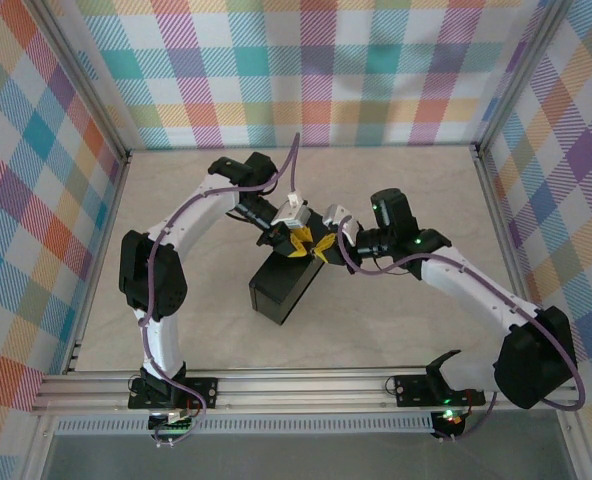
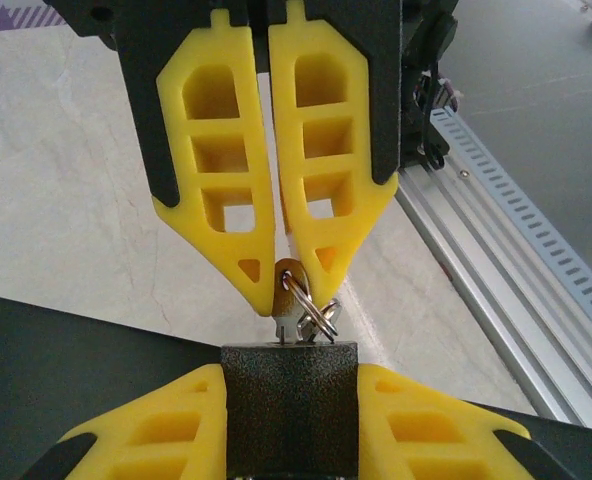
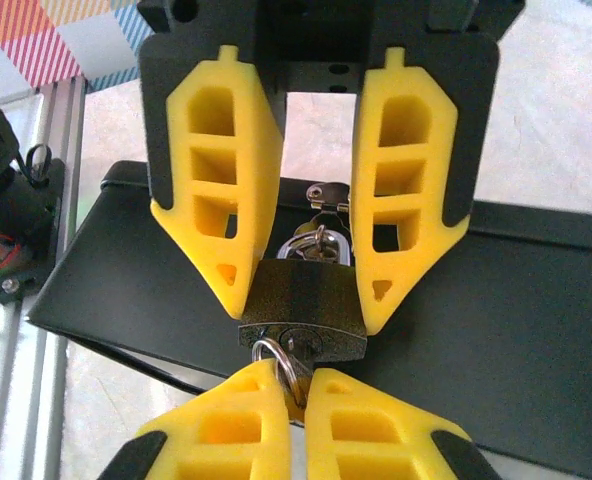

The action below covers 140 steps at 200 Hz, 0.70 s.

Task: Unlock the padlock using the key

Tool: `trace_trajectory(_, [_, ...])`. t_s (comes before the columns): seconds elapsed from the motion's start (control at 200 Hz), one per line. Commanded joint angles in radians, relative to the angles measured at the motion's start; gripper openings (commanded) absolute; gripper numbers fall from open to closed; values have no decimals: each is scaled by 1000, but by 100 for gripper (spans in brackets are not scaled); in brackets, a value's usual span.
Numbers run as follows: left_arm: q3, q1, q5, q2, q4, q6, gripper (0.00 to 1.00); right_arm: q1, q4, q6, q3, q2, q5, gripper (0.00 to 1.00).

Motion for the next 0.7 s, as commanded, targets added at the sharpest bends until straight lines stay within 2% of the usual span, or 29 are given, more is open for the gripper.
trace_trajectory(0.0, [-33, -28, 62, -47, 139, -46, 14, 25, 38, 153, 28, -3, -72, 0])
trace_trajectory(0.145, [-54, -28, 40, -58, 190, -82, 15, 25, 58, 333, -1, -15, -70, 0])
trace_trajectory(0.27, [-52, -28, 26, -55, 193, -97, 28, 25, 44, 442, -1, -1, -37, 2])
trace_trajectory(0.4, [-53, -27, 0, -51, 179, -97, 39, 24, -25, 400, -14, 5, 10, 9])
trace_trajectory(0.695, [-31, -12, 12, -69, 156, -105, 42, -3, -95, 339, -7, -20, 48, 21])
